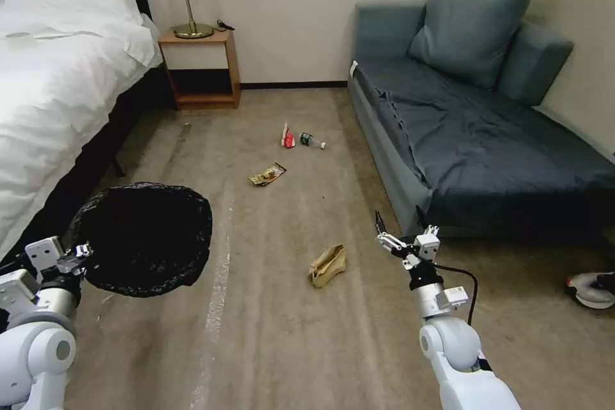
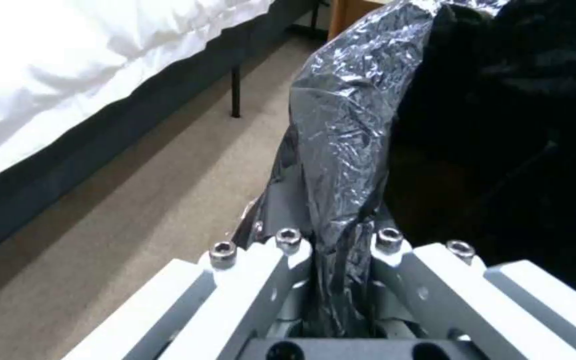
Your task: Pick up the trash bin, then pick up the garbage on the floor and place it into the trash bin.
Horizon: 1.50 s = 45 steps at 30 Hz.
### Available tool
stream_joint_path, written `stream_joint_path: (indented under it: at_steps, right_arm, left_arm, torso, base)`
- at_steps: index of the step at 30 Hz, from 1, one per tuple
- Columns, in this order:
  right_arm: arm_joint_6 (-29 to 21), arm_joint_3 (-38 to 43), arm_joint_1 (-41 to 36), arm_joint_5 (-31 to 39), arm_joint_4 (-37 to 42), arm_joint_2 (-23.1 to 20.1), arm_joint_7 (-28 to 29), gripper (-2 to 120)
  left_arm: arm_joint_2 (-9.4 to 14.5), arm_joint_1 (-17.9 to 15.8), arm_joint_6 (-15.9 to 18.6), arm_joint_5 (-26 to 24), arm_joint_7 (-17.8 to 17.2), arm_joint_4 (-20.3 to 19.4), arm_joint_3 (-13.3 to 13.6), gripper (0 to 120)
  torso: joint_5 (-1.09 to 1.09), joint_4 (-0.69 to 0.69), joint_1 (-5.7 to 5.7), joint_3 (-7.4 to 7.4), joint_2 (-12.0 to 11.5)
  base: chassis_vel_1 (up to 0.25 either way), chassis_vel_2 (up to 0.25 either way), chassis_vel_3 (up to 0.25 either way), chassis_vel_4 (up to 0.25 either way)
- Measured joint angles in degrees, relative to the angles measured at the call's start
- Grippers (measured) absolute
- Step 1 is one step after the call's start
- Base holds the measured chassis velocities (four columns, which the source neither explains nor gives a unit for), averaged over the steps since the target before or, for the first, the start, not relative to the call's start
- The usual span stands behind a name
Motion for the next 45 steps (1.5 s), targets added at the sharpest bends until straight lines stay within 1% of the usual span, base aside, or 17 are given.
stream_joint_path:
  at_steps: [4, 18, 32, 34, 35, 37, 38, 39, 41, 42, 44, 45]
  right_arm:
    - [0.14, 0.30, 0.44, 0.04, -0.60, 0.10, -0.14, 100]
    - [0.63, 0.44, 0.81, 0.05, -1.52, 0.31, -0.42, 100]
    - [1.11, 0.51, -0.17, -0.74, -1.03, 0.38, -0.31, 100]
    - [1.85, 0.51, -0.36, -0.78, -1.00, 0.32, -0.35, 100]
    - [3.33, 0.49, -0.26, -1.03, -1.38, 0.24, -0.47, 100]
    - [4.31, 0.48, -0.10, -1.49, -1.70, 0.21, -0.50, 100]
    - [6.07, 0.26, 0.35, -2.49, -2.16, -0.05, -0.52, 100]
    - [6.07, 0.26, 0.35, -2.49, -2.16, -0.05, -0.52, 100]
    - [4.79, -1.15, 0.75, -2.18, -1.51, -1.36, -0.02, 100]
    - [4.79, -1.15, 0.75, -2.18, -1.51, -1.36, -0.02, 100]
    - [3.43, -2.56, 2.52, -3.24, -1.78, -3.88, -1.10, 100]
    - [3.43, -2.56, 2.52, -3.24, -1.78, -3.88, -1.10, 100]
  left_arm:
    - [0.16, -0.32, 1.00, -0.90, -0.65, -0.04, 0.28, 3]
    - [0.10, -0.90, 1.13, -1.01, -0.90, 0.73, 0.53, 3]
    - [-0.32, 0.22, 1.06, -1.62, -1.01, 0.31, 0.18, 3]
    - [-0.44, 0.40, 1.06, -1.63, -1.01, 0.14, 0.18, 3]
    - [-0.54, 0.50, 1.06, -1.62, -1.02, 0.04, 0.18, 3]
    - [-0.58, 0.54, 1.07, -1.61, -1.02, 0.00, 0.18, 3]
    - [-0.71, 0.71, 1.06, -1.59, -1.02, -0.06, 0.21, 3]
    - [-0.71, 0.71, 1.06, -1.59, -1.02, -0.06, 0.21, 3]
    - [-0.99, 0.91, 1.04, -1.53, -1.02, -0.25, 0.27, 3]
    - [-0.99, 0.91, 1.04, -1.53, -1.02, -0.25, 0.27, 3]
    - [-1.23, 1.12, 0.93, -1.28, -1.00, -0.44, 0.47, 3]
    - [-1.23, 1.12, 0.93, -1.28, -1.00, -0.44, 0.47, 3]
  torso:
    - [-0.01, 0.00, 0.00, 0.00, 0.00]
    - [0.00, 0.00, 0.00, 0.00, 0.00]
    - [0.00, 0.00, 0.00, 0.01, 0.00]
    - [0.00, 0.00, 0.00, 0.00, 0.00]
    - [0.00, 0.00, 0.00, 0.00, 0.00]
    - [0.00, 0.00, 0.00, 0.00, 0.00]
    - [0.01, 0.01, 0.00, 0.01, -0.01]
    - [0.01, 0.01, 0.00, 0.01, -0.01]
    - [0.00, 0.00, 0.00, 0.01, 0.00]
    - [0.00, 0.00, 0.00, 0.01, 0.00]
    - [0.01, 0.00, 0.00, 0.00, 0.00]
    - [0.01, 0.00, 0.00, 0.00, 0.00]
  base:
    - [-0.139, 0.123, 0.143, -0.134]
    - [-0.128, 0.136, 0.141, -0.141]
    - [-0.138, 0.147, 0.141, -0.133]
    - [-0.127, 0.132, 0.144, -0.117]
    - [-0.104, 0.122, 0.131, -0.116]
    - [-0.101, 0.121, 0.131, -0.099]
    - [-0.076, 0.049, 0.092, -0.082]
    - [-0.076, 0.049, 0.092, -0.082]
    - [-0.067, 0.038, 0.027, -0.059]
    - [-0.058, 0.038, -0.005, -0.044]
    - [0.000, 0.000, 0.000, 0.000]
    - [0.000, 0.000, 0.000, 0.000]
